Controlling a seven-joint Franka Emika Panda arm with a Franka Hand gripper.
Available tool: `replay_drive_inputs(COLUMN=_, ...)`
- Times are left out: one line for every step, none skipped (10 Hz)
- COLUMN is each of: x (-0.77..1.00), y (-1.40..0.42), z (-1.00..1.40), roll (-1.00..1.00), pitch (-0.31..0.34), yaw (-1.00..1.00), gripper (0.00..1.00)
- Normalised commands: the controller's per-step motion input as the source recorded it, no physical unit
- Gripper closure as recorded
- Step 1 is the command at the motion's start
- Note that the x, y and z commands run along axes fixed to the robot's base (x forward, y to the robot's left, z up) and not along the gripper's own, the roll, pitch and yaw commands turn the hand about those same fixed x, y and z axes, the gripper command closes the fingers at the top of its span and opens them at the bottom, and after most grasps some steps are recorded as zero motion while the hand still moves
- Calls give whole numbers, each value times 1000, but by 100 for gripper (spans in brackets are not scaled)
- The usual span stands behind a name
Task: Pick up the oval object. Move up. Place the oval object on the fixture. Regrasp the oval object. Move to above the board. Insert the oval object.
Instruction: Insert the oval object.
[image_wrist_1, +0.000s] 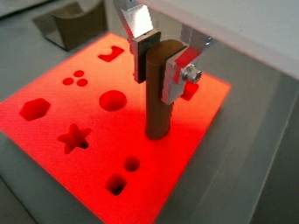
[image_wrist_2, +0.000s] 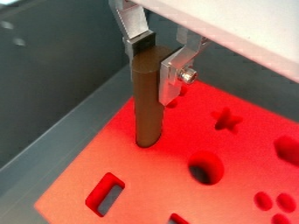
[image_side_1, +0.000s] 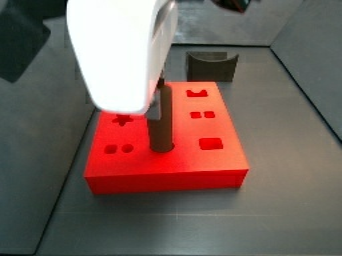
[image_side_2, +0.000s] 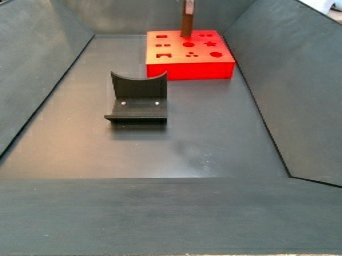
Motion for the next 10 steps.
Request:
replay_drive_inputs(x=0, y=0, z=-431, roll=-123, pitch=313, yaw=-814, gripper=100)
replay_drive_inputs(x=86, y=0, z=-386, roll=-241, pitch=189, yaw=-697, gripper=100)
replay_drive_inputs(x=0, y=-3, z=-34, roll=0, pitch=-9, yaw=0, gripper=100)
replay_drive_inputs(x=20, y=0, z=-17, roll=0, pitch=24, yaw=0, gripper=100)
replay_drive_inputs(x=57, y=0, z=-140, roll=123, pitch=447, yaw=-226, gripper=100)
replay_drive_inputs(x=-20, y=-9, z=0, roll=0, pitch=500, yaw=-446, gripper=100)
replay_drive_inputs(x=-17, y=-20, z=0, roll=0, pitch=500, yaw=-426, gripper=100)
replay_drive_inputs(x=0, y=0, z=0, roll=0, pitch=500, yaw=-449, gripper=100)
replay_drive_inputs(x=100, y=54, z=0, roll=-94, pitch=59, yaw=-149, gripper=100)
replay_drive_inputs(x=0, y=0, z=-63, roll=0, pitch=6, yaw=0, gripper=100)
